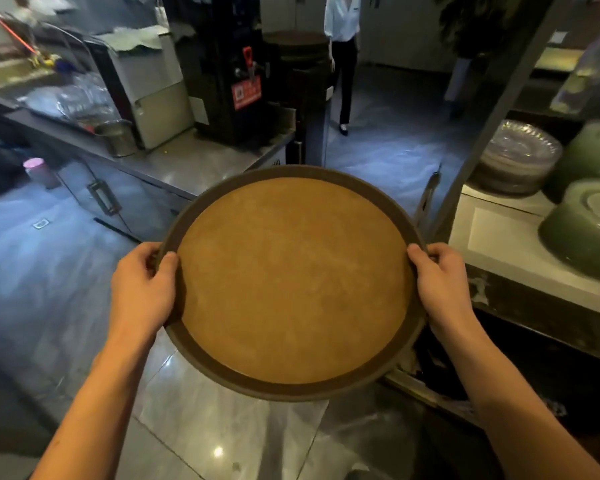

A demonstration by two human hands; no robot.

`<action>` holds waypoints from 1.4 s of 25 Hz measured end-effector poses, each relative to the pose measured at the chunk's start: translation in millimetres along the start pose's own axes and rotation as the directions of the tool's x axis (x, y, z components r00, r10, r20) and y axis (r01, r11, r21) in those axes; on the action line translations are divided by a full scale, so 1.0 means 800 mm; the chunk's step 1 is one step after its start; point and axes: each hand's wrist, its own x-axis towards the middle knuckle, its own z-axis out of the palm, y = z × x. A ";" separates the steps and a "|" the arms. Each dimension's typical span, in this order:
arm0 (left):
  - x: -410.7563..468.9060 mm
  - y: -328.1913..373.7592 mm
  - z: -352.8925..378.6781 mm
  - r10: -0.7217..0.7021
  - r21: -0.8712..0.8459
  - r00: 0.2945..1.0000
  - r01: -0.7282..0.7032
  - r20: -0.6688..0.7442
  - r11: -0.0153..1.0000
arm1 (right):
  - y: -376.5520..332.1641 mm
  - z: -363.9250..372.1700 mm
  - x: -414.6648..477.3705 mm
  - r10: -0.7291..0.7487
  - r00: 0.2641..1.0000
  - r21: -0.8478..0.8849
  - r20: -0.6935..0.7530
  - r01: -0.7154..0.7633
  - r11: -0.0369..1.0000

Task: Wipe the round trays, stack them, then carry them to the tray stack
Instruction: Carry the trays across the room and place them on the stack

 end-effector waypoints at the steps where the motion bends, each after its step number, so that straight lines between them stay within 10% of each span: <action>1: 0.021 -0.002 0.006 -0.013 -0.007 1.000 0.013 -0.003 1.000 | -0.007 0.016 0.018 -0.005 1.000 -0.005 0.001 0.005 1.000; 35: 0.843 0.155 0.497 0.161 -0.399 0.959 -0.057 0.233 0.915 | -0.282 0.396 0.877 0.082 0.994 0.038 -0.067 -0.080 0.996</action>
